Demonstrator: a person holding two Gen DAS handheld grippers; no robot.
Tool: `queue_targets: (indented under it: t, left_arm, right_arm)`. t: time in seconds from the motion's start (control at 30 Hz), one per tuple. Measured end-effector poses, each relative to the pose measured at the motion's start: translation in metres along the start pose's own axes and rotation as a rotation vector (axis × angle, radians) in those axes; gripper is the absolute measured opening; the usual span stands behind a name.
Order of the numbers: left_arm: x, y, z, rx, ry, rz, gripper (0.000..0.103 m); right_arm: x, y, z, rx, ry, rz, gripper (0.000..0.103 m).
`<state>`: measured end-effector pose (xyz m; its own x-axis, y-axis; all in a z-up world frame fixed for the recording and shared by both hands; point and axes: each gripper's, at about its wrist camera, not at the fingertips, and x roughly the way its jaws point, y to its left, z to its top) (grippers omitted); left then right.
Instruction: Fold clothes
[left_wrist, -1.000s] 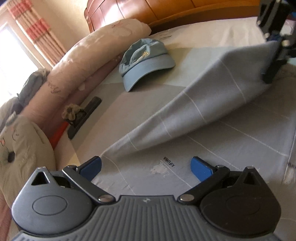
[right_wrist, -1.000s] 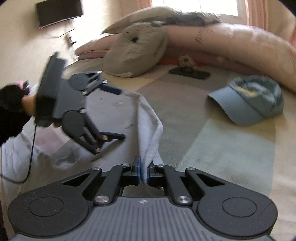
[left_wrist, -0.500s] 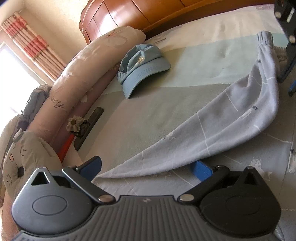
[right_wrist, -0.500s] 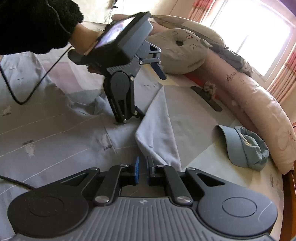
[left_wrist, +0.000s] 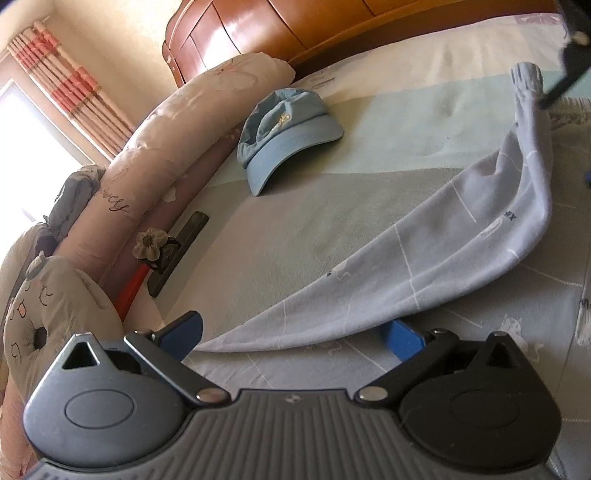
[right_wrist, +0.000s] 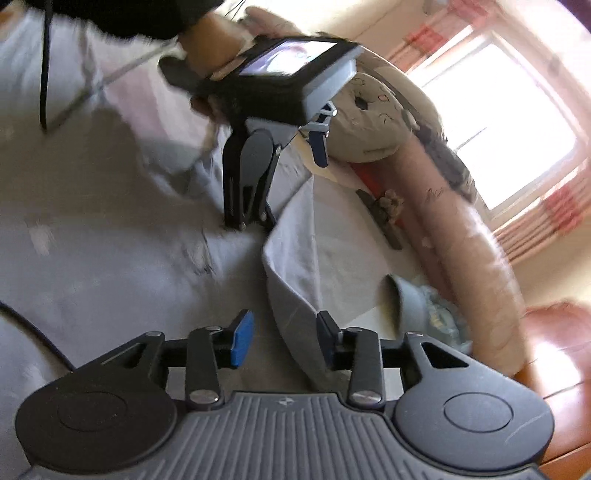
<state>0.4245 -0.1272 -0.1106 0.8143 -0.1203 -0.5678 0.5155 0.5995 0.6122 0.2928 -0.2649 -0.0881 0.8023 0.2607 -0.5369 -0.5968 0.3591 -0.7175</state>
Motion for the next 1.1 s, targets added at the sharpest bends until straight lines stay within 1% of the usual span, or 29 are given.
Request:
queue_targets:
  t: [0.13,0.27,0.33,0.37,0.4,0.5,0.57,0.73,0.77,0.8,0.83,0.93,1.03,1.1]
  left_arm:
    - [0.000,-0.001,0.000,0.008,-0.006,0.003,0.102]
    - [-0.001,-0.002,-0.001,0.001,-0.011,0.007,0.102]
    - [-0.001,-0.001,-0.002,-0.007,-0.013,0.008,0.102]
    - [-0.001,-0.001,-0.002,-0.010,-0.016,0.007,0.102]
    - [-0.001,-0.001,-0.003,-0.013,-0.019,0.005,0.102]
    - [0.001,0.002,-0.004,-0.030,-0.020,-0.003,0.102]
    - [0.001,0.001,-0.003,-0.027,-0.019,0.001,0.102]
    - [-0.001,-0.003,-0.003,0.006,-0.027,0.014,0.102]
    - [-0.001,-0.003,-0.003,0.015,-0.028,0.013,0.102]
    - [-0.001,-0.003,-0.003,0.027,-0.031,0.013,0.102]
    - [-0.002,-0.004,-0.002,0.054,-0.035,0.016,0.102]
    - [-0.005,-0.009,0.000,0.136,-0.047,0.026,0.102]
    - [-0.006,-0.018,0.002,0.251,-0.063,0.056,0.102]
    - [-0.006,-0.025,0.003,0.335,-0.077,0.085,0.102]
  right_arm:
    - [0.021,0.002,0.008,-0.106,0.019,-0.028,0.042]
    - [0.046,-0.002,0.014,-0.160,0.078,0.014,0.042]
    - [0.041,-0.002,0.013,-0.151,0.087,0.042,0.039]
    - [0.037,-0.002,0.013,-0.145,0.090,0.055,0.035]
    - [0.034,-0.002,0.013,-0.139,0.094,0.069,0.034]
    - [0.024,-0.001,0.012,-0.120,0.104,0.110,0.034]
    - [0.027,-0.001,0.011,-0.136,0.115,0.090,0.034]
    - [0.041,0.013,0.011,-0.229,0.141,0.028,0.033]
    - [0.041,0.015,0.011,-0.234,0.143,0.023,0.027]
    - [0.041,0.015,0.011,-0.232,0.148,0.023,0.010]
    - [0.041,0.016,0.009,-0.230,0.154,0.024,0.004]
    - [0.032,0.015,0.004,-0.185,0.135,-0.042,0.004]
    - [0.021,0.004,0.001,-0.093,0.121,-0.070,0.003]
    - [0.012,-0.003,0.001,-0.035,0.111,-0.075,0.003]
